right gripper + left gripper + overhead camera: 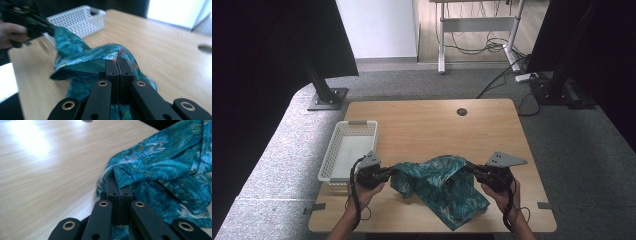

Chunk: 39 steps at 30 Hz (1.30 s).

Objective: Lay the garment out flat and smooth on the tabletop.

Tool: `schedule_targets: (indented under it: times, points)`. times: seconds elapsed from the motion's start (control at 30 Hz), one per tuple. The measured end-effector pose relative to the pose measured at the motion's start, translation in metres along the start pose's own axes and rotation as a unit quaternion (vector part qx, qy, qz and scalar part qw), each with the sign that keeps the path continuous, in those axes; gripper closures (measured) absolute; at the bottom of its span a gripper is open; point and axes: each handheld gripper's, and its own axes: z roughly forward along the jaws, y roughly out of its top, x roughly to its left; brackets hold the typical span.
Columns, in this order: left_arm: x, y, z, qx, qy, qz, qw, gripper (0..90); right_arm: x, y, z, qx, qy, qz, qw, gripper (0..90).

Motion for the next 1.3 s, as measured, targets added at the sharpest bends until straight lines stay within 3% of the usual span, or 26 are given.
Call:
schedule_targets:
  times: [0.1, 0.23, 0.47, 0.63, 0.73, 0.8, 0.87, 0.97, 1.1, 1.3]
  points:
    - [0.000, -0.003, 0.008, 0.011, 0.002, -0.001, 0.9999, 89.5, -0.008, -0.009, 0.008, 0.011, -0.009, 0.014, 0.9998, 88.5]
    - [0.003, -0.009, 0.027, 0.036, 0.004, -0.009, 0.9993, 89.3, -0.025, -0.026, 0.026, 0.033, -0.036, 0.052, 0.9975, 88.0]
    - [0.008, -0.017, 0.047, 0.063, 0.009, -0.019, 0.9978, 88.2, -0.035, -0.037, 0.043, 0.055, -0.053, 0.078, 0.9940, 86.0]
    - [0.009, -0.024, 0.055, 0.073, 0.008, -0.023, 0.9970, 80.9, -0.037, -0.046, 0.054, 0.083, -0.061, 0.093, 0.9904, 72.1]
    - [0.006, -0.027, 0.055, 0.069, 0.009, -0.017, 0.9974, 69.7, -0.035, -0.049, 0.056, 0.092, -0.059, 0.091, 0.9898, 62.0]
    - [0.004, -0.028, 0.053, 0.065, 0.004, -0.016, 0.9977, 68.3, -0.031, -0.049, 0.056, 0.093, -0.060, 0.087, 0.9900, 59.0]
    - [-0.001, -0.029, 0.049, 0.059, 0.005, -0.009, 0.9982, 62.5, -0.028, -0.049, 0.055, 0.093, -0.062, 0.083, 0.9902, 51.7]
    - [-0.008, -0.030, 0.044, 0.048, 0.005, -0.006, 0.9988, 54.6, -0.024, -0.048, 0.053, 0.093, -0.062, 0.077, 0.9907, 49.7]
    - [-0.022, -0.035, 0.037, 0.041, 0.001, 0.008, 0.9991, 53.6, -0.019, -0.048, 0.052, 0.098, -0.061, 0.072, 0.9907, 45.5]
    - [-0.055, -0.038, 0.032, 0.038, -0.006, 0.051, 0.9979, 48.9, -0.018, -0.052, 0.052, 0.099, -0.058, 0.074, 0.9906, 45.0]
